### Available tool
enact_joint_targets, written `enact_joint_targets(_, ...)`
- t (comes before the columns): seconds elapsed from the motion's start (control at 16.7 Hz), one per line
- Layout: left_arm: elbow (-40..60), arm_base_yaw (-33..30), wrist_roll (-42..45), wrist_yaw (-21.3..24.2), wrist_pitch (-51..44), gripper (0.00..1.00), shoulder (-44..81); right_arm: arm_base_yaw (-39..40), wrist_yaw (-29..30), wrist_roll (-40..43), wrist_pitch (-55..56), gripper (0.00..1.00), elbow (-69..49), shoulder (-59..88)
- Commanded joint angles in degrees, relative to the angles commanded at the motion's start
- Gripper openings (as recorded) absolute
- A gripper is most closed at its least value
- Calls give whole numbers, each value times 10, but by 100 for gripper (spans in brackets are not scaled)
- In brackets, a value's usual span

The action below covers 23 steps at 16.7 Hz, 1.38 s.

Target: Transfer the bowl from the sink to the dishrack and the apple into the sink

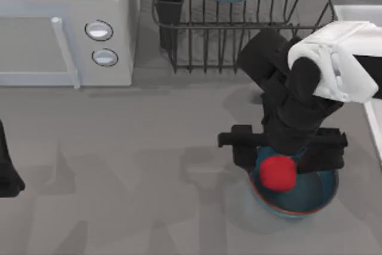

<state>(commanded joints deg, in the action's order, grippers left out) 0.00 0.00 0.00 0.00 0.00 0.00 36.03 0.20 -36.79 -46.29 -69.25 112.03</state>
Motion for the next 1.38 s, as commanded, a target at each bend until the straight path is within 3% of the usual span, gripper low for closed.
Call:
enact_joint_targets(0.42, 0, 0, 0, 0, 0, 100, 0, 0, -1, -2, 50, 100, 34, 26)
enact_joint_targets(1.2, 0, 0, 0, 0, 0, 100, 0, 0, -1, -2, 50, 2, 34, 26)
enact_joint_targets(1.38, 0, 0, 0, 0, 0, 100, 0, 0, -1, -2, 50, 0, 34, 26)
